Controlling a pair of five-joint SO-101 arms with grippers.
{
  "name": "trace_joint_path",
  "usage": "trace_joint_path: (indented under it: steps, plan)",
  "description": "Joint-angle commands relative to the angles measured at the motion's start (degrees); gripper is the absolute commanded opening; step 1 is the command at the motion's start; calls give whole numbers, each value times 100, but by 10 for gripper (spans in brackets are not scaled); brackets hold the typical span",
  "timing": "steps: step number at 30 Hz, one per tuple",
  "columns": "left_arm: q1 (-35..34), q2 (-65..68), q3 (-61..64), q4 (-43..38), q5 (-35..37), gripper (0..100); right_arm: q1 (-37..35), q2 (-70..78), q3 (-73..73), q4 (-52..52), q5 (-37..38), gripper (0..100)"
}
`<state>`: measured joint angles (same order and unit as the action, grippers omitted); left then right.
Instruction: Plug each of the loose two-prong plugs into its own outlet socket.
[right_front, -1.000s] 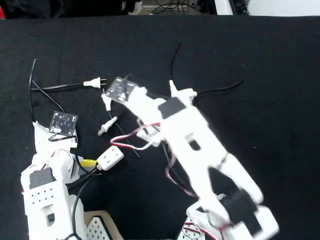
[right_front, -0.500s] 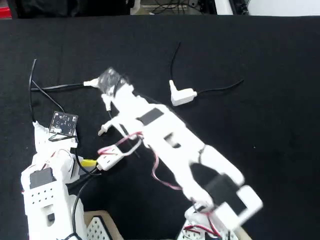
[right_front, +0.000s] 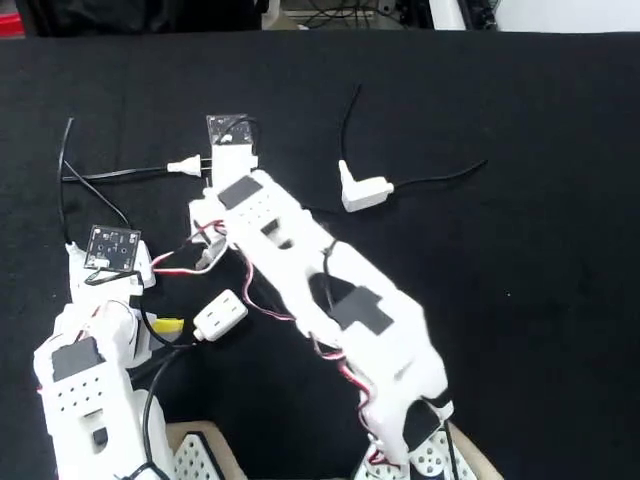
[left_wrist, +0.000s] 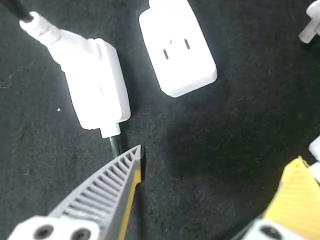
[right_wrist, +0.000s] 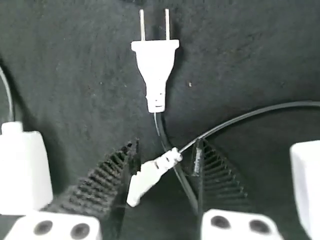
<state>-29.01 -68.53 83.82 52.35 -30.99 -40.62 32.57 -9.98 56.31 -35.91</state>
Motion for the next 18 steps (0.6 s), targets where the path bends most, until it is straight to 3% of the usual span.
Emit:
trace_joint_path:
  steps: [1, 7, 15, 18]
  plan:
    - [-40, -53, -48, -18, -9, 414, -176, 224, -804, 387, -369, 174]
    - [-48, -53, -48, -18, -9, 414, -237, 866, -1578, 1196, -879, 174]
    - [-57, -53, -48, -18, -9, 414, -440, 1244, -2273, 2180, -958, 167]
    - [-57, -53, -48, -18, -9, 414, -492, 1332, -2290, 2251, -958, 82]
